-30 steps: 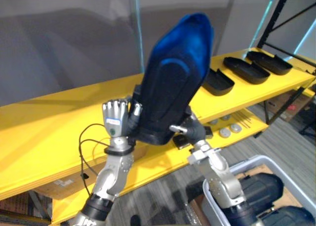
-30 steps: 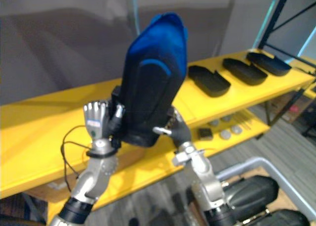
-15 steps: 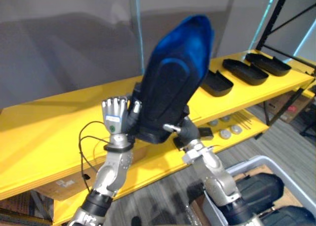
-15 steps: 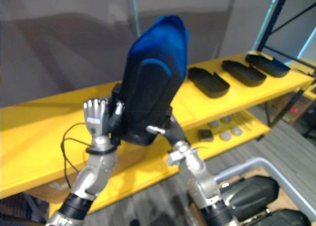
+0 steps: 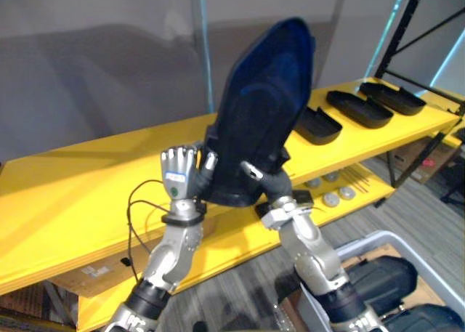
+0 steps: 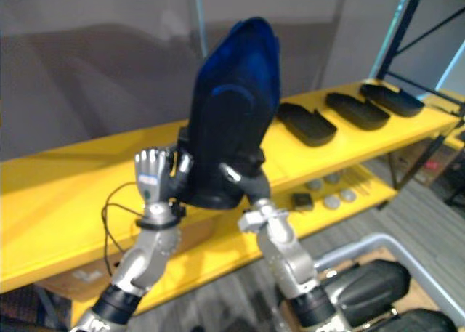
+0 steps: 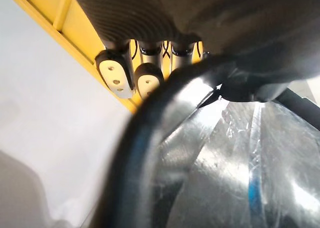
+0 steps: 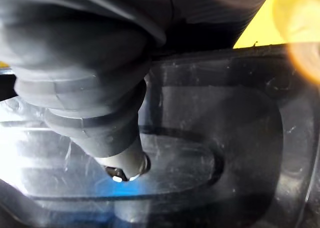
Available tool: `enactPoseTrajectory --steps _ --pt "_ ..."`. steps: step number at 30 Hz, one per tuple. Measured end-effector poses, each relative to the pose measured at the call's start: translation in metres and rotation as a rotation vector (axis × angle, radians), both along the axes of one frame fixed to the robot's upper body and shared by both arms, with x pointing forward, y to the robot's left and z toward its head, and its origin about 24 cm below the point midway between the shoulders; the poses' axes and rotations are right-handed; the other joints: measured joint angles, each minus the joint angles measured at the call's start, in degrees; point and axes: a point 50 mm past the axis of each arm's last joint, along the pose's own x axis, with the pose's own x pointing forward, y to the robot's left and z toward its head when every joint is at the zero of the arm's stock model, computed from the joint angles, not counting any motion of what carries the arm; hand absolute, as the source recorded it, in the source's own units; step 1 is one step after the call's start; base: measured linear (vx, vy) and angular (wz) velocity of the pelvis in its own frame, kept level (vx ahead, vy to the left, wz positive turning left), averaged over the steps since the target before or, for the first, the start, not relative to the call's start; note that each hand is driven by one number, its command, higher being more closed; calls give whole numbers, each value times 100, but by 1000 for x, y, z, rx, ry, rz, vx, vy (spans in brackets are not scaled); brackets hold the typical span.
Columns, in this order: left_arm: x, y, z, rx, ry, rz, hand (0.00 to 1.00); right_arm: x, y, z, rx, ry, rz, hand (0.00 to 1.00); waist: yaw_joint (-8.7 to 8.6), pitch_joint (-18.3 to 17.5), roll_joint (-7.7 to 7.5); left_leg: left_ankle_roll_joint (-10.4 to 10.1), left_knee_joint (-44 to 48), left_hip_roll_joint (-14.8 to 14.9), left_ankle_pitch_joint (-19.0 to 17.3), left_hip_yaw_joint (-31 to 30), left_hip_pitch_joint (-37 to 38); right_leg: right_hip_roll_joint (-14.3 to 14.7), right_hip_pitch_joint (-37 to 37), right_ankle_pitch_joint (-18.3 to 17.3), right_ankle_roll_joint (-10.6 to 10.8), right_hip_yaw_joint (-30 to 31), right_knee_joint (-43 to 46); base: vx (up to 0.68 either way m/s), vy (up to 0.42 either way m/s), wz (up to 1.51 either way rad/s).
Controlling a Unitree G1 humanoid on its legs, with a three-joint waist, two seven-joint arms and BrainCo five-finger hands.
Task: Walk over and take plastic housings, then place them on the shelf
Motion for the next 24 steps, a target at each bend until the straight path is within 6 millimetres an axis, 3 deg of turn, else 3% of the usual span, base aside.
enactPoseTrajectory --steps 7,8,11,16,18,23,24 --pt "3 2 -9 -32 54 0 100 0 3 -4 -60 13 -49 100 0 -61 7 -1 0 5 0 8 -1 -1 -4 2 1 8 -4 0 0 0" --pt "3 2 -11 -41 63 -4 0 0 3 -4 -74 8 -58 100 0 -61 7 -1 0 4 0 8 -1 -1 -4 2 1 8 -4 0 0 0" --pt "4 2 -19 -66 116 -30 0 2 -3 -5 -122 -5 -102 100 -1 -63 4 0 0 3 1 7 1 0 -2 5 6 10 1 0 0 0" --pt "-2 -7 -32 -106 201 -124 0 13 -37 -8 -175 6 -202 100 2 -65 0 15 0 -5 19 -3 3 0 8 12 17 7 6 0 0 0" --pt "-2 -9 -33 -114 209 -147 0 18 -55 -10 -177 24 -255 100 5 -65 0 20 0 -7 31 -18 5 0 17 17 18 -6 15 -10 1 2" --pt "1 12 -32 -177 209 -86 0 24 -131 -18 -218 89 -476 100 10 -61 3 30 -1 -12 50 -57 3 1 38 17 56 -28 10 -17 4 2" --pt "1 13 -31 -177 208 -83 0 24 -135 -18 -225 87 -486 100 5 -58 8 30 -1 -12 49 -58 4 1 38 17 58 -27 6 0 0 0"
